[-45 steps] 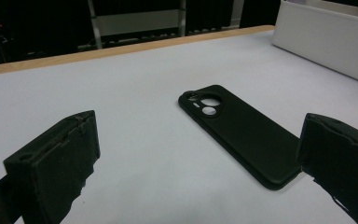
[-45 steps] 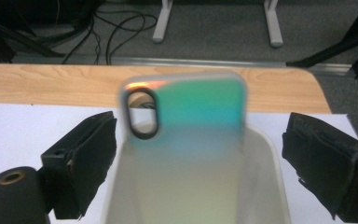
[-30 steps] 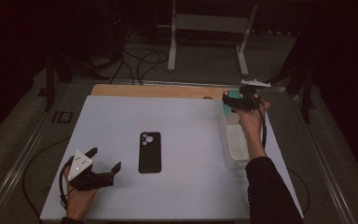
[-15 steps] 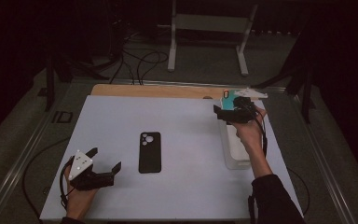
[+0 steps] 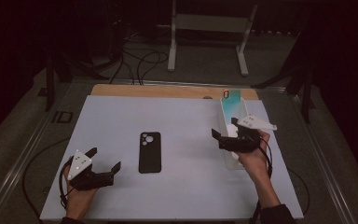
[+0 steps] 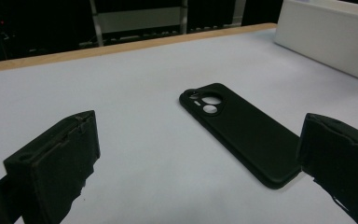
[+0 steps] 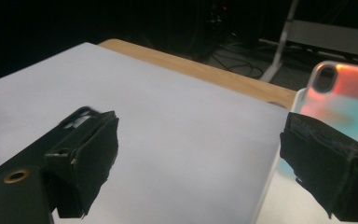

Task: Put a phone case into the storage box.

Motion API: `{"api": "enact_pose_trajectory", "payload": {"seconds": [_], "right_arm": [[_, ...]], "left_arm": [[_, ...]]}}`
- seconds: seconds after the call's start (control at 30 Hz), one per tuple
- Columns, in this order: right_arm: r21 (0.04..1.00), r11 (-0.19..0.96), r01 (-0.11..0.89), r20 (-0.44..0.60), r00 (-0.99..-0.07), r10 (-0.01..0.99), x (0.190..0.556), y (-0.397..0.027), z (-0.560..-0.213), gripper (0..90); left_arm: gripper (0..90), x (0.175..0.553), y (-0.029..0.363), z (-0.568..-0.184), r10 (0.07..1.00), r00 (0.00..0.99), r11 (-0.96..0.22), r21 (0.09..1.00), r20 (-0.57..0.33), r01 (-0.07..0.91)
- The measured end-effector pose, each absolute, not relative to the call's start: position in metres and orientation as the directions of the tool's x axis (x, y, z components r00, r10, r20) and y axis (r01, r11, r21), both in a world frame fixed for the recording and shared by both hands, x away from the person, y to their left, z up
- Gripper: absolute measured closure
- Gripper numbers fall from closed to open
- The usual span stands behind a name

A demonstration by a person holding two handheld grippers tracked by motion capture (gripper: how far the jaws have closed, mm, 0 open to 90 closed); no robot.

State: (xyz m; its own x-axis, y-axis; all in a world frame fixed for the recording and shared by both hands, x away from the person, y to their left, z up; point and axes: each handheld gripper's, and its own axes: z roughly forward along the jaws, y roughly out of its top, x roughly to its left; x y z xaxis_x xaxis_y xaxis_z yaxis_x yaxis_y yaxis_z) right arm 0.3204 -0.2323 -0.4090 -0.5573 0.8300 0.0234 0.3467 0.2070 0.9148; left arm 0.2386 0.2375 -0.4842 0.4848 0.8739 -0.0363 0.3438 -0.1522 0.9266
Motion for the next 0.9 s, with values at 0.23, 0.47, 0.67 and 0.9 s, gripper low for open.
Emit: {"api": "enact_pose_trajectory", "payload": {"seconds": [0.23,0.47,0.67,0.9], "right_arm": [[0.931,0.174,0.321,0.041,-0.567,0.823,0.289,-0.242,-0.430,10.8],[0.945,0.173,0.277,0.021,-0.580,0.814,0.260,-0.253,-0.448,10.8],[0.948,0.186,0.258,-0.003,-0.578,0.816,0.246,-0.262,-0.456,10.9],[0.951,0.154,0.269,0.029,-0.572,0.820,0.248,-0.268,-0.459,11.4]], "left_arm": [[0.0,0.239,0.237,-0.483,0.869,0.493,-0.154,0.925,-0.039,0.346],[0.0,0.239,0.234,-0.477,0.860,0.509,-0.156,0.926,-0.043,0.343],[0.0,0.240,0.232,-0.473,0.844,0.533,-0.155,0.927,-0.055,0.342],[0.0,0.243,0.222,-0.469,0.816,0.576,-0.186,0.918,-0.054,0.350]]}}
